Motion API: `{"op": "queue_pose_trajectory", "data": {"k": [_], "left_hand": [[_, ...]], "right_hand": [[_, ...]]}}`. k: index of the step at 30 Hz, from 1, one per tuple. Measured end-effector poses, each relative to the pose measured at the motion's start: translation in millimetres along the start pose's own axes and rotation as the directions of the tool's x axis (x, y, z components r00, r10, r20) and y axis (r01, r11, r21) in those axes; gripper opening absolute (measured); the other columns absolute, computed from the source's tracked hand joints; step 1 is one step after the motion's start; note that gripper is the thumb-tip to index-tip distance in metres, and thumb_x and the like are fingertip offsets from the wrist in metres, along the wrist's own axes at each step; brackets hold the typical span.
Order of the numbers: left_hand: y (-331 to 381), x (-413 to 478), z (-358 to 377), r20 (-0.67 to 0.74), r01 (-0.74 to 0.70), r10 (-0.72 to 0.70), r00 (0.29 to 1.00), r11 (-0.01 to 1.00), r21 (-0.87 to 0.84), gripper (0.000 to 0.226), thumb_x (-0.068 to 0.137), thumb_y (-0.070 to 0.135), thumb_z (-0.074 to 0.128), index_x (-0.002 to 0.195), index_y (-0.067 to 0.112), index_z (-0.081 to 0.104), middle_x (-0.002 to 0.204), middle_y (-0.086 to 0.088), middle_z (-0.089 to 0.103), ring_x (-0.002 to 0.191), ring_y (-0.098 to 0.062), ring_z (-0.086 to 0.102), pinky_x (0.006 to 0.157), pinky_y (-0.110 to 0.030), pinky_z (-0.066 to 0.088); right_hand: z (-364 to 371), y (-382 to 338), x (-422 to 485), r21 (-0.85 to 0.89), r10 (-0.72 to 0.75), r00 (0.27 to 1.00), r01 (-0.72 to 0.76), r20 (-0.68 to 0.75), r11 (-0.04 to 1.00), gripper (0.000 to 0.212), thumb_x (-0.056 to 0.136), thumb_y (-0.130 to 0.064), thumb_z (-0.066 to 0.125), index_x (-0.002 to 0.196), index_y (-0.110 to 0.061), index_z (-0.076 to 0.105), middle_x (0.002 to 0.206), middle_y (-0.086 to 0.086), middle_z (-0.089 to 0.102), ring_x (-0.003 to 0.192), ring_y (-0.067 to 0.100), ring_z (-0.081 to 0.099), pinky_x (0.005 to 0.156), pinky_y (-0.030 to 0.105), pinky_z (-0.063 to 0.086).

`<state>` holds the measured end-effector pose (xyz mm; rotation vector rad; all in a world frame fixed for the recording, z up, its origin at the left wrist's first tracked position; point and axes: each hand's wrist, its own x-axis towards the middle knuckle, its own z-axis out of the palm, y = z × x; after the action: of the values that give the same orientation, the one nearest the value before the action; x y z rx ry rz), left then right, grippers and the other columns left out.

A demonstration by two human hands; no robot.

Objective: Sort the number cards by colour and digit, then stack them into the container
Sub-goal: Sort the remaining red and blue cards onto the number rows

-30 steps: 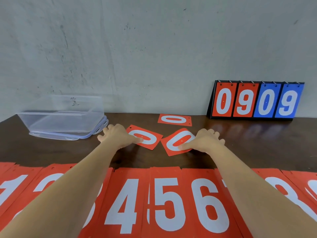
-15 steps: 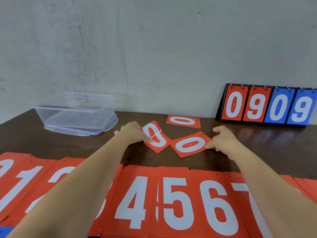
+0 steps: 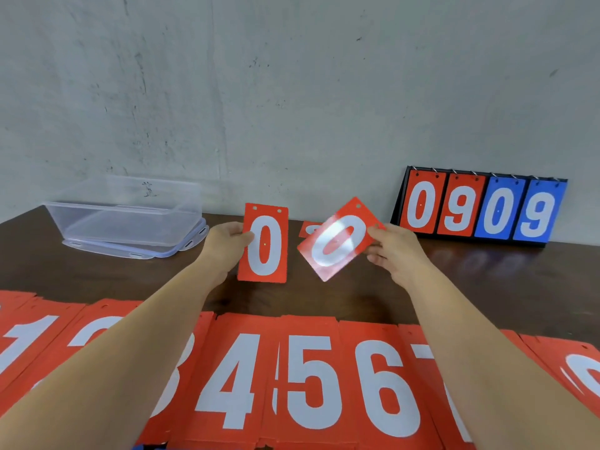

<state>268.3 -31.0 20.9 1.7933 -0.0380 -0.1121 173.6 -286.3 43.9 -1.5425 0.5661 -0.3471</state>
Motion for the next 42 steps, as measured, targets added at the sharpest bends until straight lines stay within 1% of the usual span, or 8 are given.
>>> {"op": "queue_pose_trajectory", "data": {"k": [6,17,22,25,27,31,34,42], "left_hand": [[13.5,-18.4,2.4,0.044,0.011,-0.005,0.999,0.989,-0.145,0.017,0.101,0.019,0.050,0.103,0.012,0.065,0.103,-0.009,0.070,0.088,-0.028,0.068,0.074,-0.042,0.057],[7.7,-28.9,7.6,0.036,-0.054,0.056,0.998,0.997,-0.054,0.036,0.091,0.013,0.066,0.124,0.017,0.054,0.120,-0.005,0.065,0.105,-0.030,0.064,0.092,-0.051,0.053],[1.1,-19.9,-10.4,-0.047,-0.027,0.023,0.999,0.996,-0.080,0.024,0.093,0.012,0.064,0.116,0.017,0.059,0.114,-0.006,0.067,0.101,-0.031,0.065,0.092,-0.051,0.052],[-6.0,-16.0,-19.2,-0.083,-0.001,-0.007,0.997,0.995,-0.101,0.023,0.092,0.013,0.064,0.114,0.018,0.059,0.112,-0.006,0.066,0.100,-0.032,0.064,0.093,-0.052,0.051],[-8.9,-14.8,-21.8,-0.097,0.025,-0.037,0.995,0.992,-0.122,0.028,0.092,0.013,0.064,0.120,0.016,0.060,0.116,-0.007,0.066,0.104,-0.033,0.063,0.095,-0.055,0.049],[-10.0,-10.7,-21.5,-0.111,0.036,-0.055,0.992,0.986,-0.164,0.034,0.090,0.012,0.066,0.123,0.017,0.061,0.119,-0.009,0.067,0.107,-0.036,0.064,0.094,-0.059,0.049],[-4.2,-13.2,-17.9,-0.096,0.028,-0.047,0.994,0.982,-0.189,0.038,0.089,0.011,0.067,0.126,0.014,0.060,0.119,-0.009,0.067,0.107,-0.037,0.064,0.092,-0.060,0.050],[9.9,-31.7,-10.4,-0.075,0.028,-0.039,0.996,0.989,-0.142,0.042,0.092,0.017,0.064,0.133,0.013,0.053,0.124,-0.007,0.063,0.108,-0.035,0.062,0.095,-0.057,0.049]], "right_hand": [[51.9,-13.8,-15.8,-0.096,-0.249,0.958,0.263,0.140,0.960,0.021,0.088,-0.013,0.068,0.069,-0.010,0.058,0.061,0.004,0.060,0.053,0.012,0.050,0.045,0.018,0.039],[100.6,5.3,3.7,-0.352,-0.387,0.917,0.395,0.095,0.849,0.022,0.092,-0.035,0.062,0.091,-0.013,0.065,0.095,0.001,0.068,0.086,0.016,0.065,0.075,0.032,0.055],[56.8,23.1,46.7,-0.890,-0.248,0.937,0.320,0.246,0.326,0.044,0.099,-0.034,0.042,0.138,-0.014,0.042,0.142,0.006,0.046,0.131,0.024,0.041,0.107,0.041,0.031],[38.7,27.4,50.0,-0.903,-0.091,0.937,0.348,0.336,0.252,0.049,0.102,-0.035,0.034,0.147,-0.014,0.034,0.151,0.006,0.038,0.137,0.024,0.035,0.114,0.041,0.021],[29.1,28.1,45.0,-0.873,-0.073,0.920,0.390,0.386,0.292,0.044,0.102,-0.034,0.037,0.142,-0.015,0.044,0.146,0.006,0.044,0.133,0.026,0.041,0.109,0.039,0.030],[6.5,27.7,29.1,-0.693,-0.126,0.919,0.366,0.373,0.621,0.028,0.094,-0.029,0.059,0.087,-0.005,0.071,0.089,0.005,0.066,0.083,0.020,0.062,0.077,0.034,0.049],[-8.9,29.3,18.2,-0.672,-0.212,0.945,0.326,0.248,0.665,0.019,0.089,-0.028,0.068,0.096,-0.011,0.074,0.106,0.004,0.069,0.095,0.018,0.064,0.076,0.026,0.048],[17.7,42.1,8.7,-0.959,-0.121,0.990,0.105,0.075,0.262,0.101,0.066,-0.085,0.055,0.139,-0.015,0.047,0.147,0.012,0.034,0.132,0.028,0.035,0.106,0.044,0.038]]}}
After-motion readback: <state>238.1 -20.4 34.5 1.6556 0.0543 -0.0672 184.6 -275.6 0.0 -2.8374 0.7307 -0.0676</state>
